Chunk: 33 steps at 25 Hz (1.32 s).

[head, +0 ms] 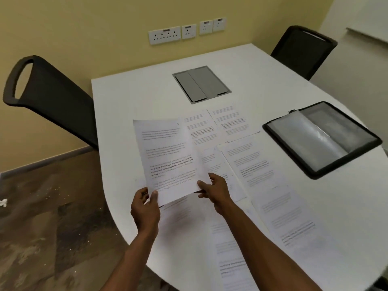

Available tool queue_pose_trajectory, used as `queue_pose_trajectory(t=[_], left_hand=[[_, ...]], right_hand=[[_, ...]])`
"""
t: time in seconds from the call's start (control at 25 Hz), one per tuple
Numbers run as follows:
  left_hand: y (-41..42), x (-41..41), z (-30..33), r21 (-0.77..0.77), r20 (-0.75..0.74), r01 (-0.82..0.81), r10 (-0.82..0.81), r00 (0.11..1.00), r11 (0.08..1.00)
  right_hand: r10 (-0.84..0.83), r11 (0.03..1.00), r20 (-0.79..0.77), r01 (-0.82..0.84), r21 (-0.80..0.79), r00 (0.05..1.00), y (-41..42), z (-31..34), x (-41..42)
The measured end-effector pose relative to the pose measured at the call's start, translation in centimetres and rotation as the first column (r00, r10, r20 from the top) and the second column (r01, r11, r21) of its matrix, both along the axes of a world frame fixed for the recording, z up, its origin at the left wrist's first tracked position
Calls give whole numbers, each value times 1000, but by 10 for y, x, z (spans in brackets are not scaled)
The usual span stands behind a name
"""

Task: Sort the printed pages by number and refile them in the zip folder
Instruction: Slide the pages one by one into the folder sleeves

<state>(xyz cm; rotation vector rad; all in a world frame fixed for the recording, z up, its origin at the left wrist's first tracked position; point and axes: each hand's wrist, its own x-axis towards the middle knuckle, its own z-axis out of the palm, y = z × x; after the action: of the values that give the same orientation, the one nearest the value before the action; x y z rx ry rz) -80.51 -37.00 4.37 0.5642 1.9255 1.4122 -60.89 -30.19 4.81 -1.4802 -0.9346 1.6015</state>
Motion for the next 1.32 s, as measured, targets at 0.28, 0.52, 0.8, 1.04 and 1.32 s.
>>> queue_pose_trajectory(t=[0.28, 0.52, 0.8, 1.04, 1.32], left_hand=[[-60, 102, 6, 12, 161, 161, -160, 974, 987], [-61, 144, 14, 47, 237, 373, -373, 897, 927], [-85, 213, 24, 54, 139, 622, -623, 770, 781], [-154, 269, -72, -477, -141, 700, -833, 536, 531], [-160, 349, -123, -568, -302, 461, -694, 654, 682]], right_hand=[[-31, 996, -11, 32, 79, 999, -83, 21, 132], [-172, 980, -46, 176, 94, 984, -143, 28, 208], [-415, 901, -107, 424, 90, 904, -186, 40, 275], [-397, 907, -108, 408, 108, 911, -170, 39, 331], [-163, 981, -90, 171, 94, 983, -103, 31, 409]])
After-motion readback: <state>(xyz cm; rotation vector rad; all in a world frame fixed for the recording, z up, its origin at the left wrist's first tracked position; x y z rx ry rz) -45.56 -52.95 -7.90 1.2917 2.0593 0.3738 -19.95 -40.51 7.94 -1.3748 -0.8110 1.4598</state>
